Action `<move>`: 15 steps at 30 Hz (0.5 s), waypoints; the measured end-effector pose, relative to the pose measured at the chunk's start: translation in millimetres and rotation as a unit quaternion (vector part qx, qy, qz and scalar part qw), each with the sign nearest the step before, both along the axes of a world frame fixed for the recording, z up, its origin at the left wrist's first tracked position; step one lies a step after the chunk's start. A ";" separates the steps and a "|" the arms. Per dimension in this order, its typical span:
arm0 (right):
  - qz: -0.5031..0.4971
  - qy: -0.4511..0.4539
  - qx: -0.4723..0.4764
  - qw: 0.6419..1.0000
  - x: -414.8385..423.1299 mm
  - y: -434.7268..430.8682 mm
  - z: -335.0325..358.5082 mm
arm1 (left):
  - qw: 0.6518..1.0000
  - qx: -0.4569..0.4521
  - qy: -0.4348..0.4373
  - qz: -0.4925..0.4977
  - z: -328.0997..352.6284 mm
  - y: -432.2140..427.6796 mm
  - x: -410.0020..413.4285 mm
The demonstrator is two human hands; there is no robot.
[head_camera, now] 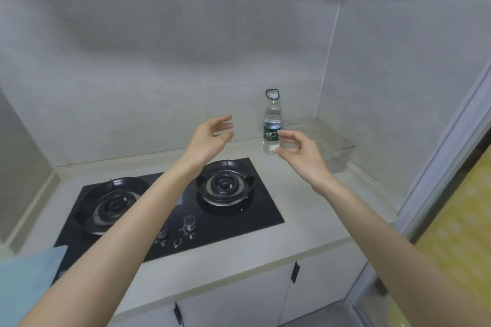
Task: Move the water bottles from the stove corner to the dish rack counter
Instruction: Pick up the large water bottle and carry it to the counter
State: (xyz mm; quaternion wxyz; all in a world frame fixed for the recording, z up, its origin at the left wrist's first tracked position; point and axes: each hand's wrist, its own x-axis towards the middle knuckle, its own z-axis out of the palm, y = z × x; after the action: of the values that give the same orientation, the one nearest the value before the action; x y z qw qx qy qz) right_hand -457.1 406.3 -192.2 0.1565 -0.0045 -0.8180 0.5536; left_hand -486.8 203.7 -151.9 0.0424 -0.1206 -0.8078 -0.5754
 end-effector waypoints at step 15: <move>0.000 -0.020 -0.007 1.000 -201.4 119.9 -19.7 | 0.999 0.041 -0.029 0.007 -24.9 123.3 -212.6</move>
State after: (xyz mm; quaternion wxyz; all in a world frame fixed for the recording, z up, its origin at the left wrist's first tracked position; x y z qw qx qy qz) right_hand -658.4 526.1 -211.9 0.1401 -0.0166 -0.8169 0.5592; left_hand -699.4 327.0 -176.8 0.0280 -0.0965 -0.7851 -0.6111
